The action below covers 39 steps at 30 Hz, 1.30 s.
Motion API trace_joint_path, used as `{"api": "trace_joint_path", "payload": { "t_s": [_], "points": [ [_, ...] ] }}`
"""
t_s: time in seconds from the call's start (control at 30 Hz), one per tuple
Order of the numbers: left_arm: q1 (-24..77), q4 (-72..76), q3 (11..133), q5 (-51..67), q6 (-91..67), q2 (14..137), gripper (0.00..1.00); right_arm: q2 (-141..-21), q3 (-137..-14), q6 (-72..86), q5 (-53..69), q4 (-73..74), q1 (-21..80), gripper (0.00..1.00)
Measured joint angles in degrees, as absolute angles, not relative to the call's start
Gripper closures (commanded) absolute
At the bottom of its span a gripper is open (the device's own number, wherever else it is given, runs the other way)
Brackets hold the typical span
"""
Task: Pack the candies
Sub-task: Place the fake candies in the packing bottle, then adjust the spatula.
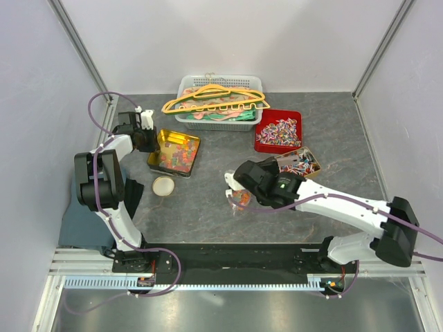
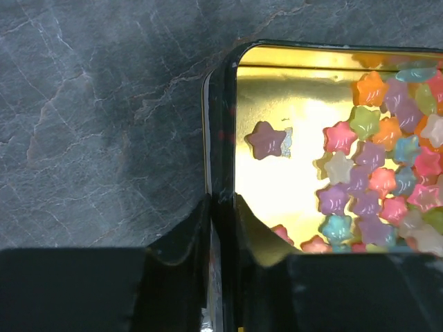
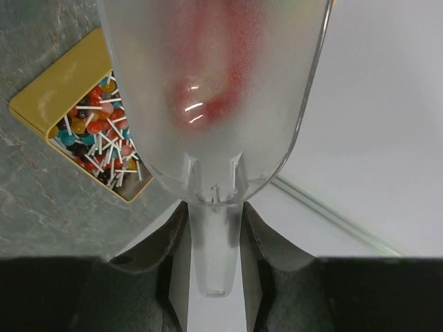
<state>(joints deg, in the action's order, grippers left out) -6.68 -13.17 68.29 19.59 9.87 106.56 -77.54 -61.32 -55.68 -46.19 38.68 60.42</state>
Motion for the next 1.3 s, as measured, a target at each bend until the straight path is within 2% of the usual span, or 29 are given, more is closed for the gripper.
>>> {"api": "trace_joint_path", "payload": {
  "t_s": [0.07,0.13,0.43,0.63,0.77,0.97,1.3],
  "points": [
    [-6.7,-13.4,68.3,20.4,9.8,106.5,0.45,-75.7,-61.4,-53.3,-43.2,38.7,58.9,1.00],
    [-6.7,-13.5,68.3,21.6,9.6,106.0,0.39,-74.5,-61.4,-50.9,-40.2,38.6,57.6,1.00],
    [-6.7,-16.3,68.9,26.1,9.1,100.4,0.20,-73.8,-58.1,-41.7,-30.5,35.0,56.3,1.00],
    [-5.4,-22.1,73.0,38.7,6.8,90.6,0.17,-75.5,-58.1,-37.6,-27.3,33.1,56.0,1.00],
    [0.0,-22.9,75.3,46.6,5.8,86.2,0.17,-76.7,-60.1,-35.5,-25.2,32.7,55.0,1.00],
    [9.0,-25.1,75.5,52.2,5.4,86.4,0.18,-77.1,-61.0,-33.4,-23.1,31.2,54.5,1.00],
    [12.2,-26.6,75.3,56.3,5.3,89.3,0.19,-77.1,-61.9,-32.7,-21.9,30.4,54.2,1.00]
  ]
}}
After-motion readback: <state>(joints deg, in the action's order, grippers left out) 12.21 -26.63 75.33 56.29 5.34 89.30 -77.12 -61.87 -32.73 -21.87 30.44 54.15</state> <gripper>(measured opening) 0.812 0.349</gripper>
